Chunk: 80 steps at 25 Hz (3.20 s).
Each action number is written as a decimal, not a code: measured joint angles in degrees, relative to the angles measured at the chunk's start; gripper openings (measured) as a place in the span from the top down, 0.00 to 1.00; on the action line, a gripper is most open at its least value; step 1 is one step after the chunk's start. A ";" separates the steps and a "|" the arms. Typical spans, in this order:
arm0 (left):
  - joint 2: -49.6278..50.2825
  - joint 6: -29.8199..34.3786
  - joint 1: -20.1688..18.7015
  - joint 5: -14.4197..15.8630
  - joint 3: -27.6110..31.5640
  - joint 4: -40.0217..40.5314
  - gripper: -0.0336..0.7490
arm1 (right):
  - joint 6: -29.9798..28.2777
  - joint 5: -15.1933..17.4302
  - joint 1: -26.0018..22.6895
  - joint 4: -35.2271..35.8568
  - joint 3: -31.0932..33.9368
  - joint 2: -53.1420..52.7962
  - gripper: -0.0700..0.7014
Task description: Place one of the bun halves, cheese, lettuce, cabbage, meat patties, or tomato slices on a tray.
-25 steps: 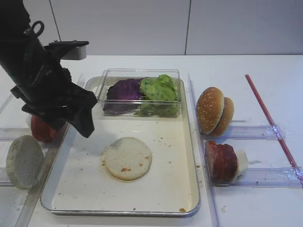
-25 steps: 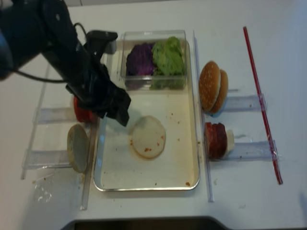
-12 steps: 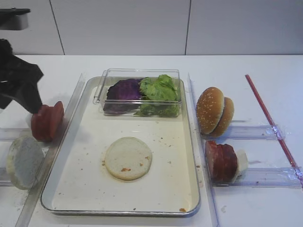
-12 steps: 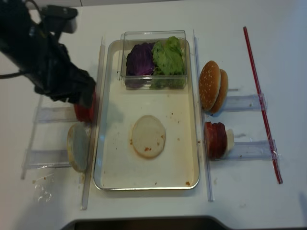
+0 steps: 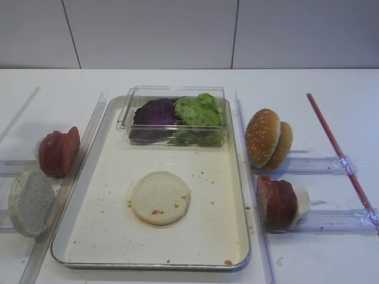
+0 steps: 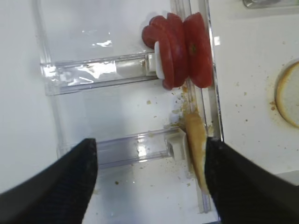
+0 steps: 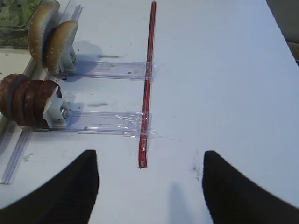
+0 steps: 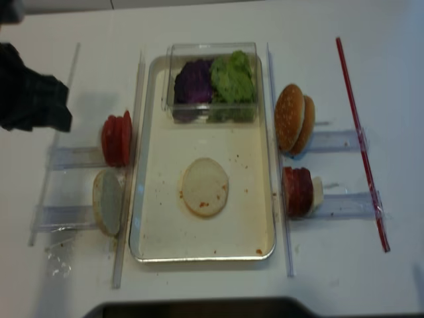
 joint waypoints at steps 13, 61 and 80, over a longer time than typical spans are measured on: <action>-14.66 0.58 1.37 -0.08 11.54 -0.26 0.36 | 0.00 0.00 0.00 0.00 0.00 0.00 0.27; -68.48 -2.67 1.41 -3.60 40.16 1.11 0.36 | 0.00 0.00 0.00 0.00 0.00 0.00 0.27; -75.33 -4.30 1.41 -2.82 40.44 1.63 0.36 | 0.84 0.00 0.00 0.00 0.00 -0.04 0.27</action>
